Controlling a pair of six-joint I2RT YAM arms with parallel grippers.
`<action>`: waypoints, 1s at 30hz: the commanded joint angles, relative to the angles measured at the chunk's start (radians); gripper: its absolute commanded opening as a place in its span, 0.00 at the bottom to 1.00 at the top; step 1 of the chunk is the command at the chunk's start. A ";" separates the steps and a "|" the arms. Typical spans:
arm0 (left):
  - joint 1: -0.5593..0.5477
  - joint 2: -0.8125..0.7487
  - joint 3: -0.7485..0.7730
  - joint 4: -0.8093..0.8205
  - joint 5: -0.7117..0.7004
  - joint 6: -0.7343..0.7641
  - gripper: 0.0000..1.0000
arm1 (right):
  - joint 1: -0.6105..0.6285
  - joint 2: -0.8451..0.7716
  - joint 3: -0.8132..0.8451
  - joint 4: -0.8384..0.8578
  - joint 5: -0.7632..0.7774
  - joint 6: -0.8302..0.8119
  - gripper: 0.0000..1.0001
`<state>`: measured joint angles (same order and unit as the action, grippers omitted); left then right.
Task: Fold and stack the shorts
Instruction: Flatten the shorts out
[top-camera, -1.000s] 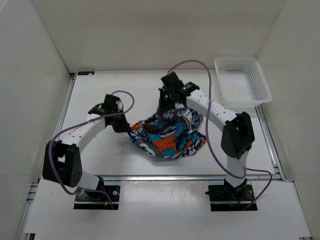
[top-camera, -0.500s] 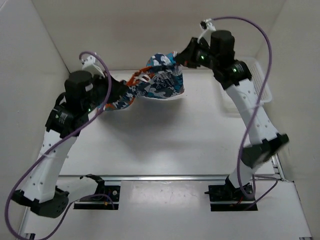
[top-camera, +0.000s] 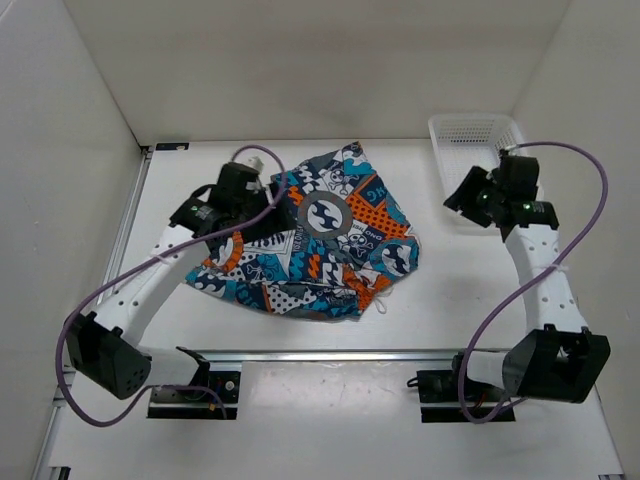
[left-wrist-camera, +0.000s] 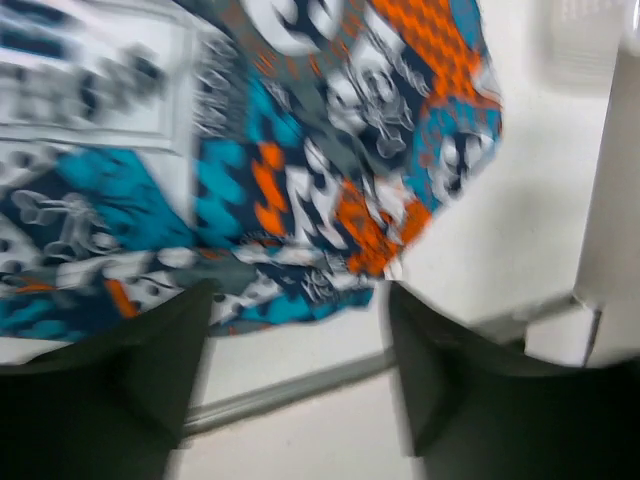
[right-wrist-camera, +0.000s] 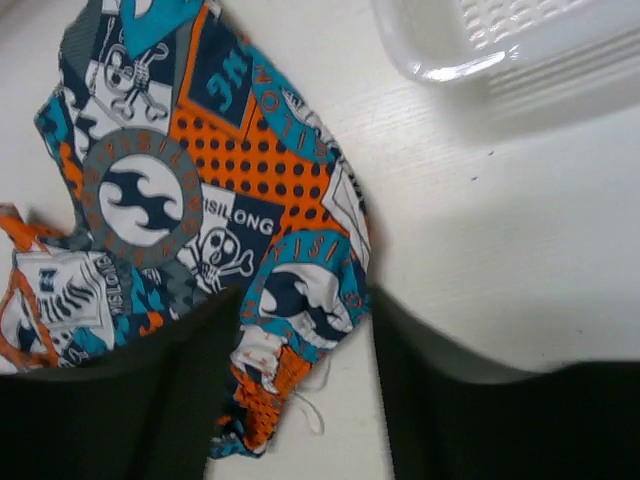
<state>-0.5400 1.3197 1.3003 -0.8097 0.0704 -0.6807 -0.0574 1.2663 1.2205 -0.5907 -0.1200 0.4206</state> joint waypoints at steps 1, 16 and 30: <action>0.127 -0.042 0.034 -0.057 -0.090 0.015 0.70 | 0.086 -0.093 -0.082 -0.012 -0.032 0.090 0.48; 0.629 -0.013 -0.467 0.010 -0.010 -0.048 1.00 | 0.856 0.206 -0.167 0.022 0.140 0.189 0.84; 0.683 0.260 -0.366 0.078 -0.024 -0.048 0.10 | 0.872 0.430 0.008 -0.004 0.281 0.103 0.00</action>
<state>0.1394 1.5929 0.8825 -0.7654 0.0437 -0.7307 0.8242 1.7309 1.1778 -0.5739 0.0937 0.5381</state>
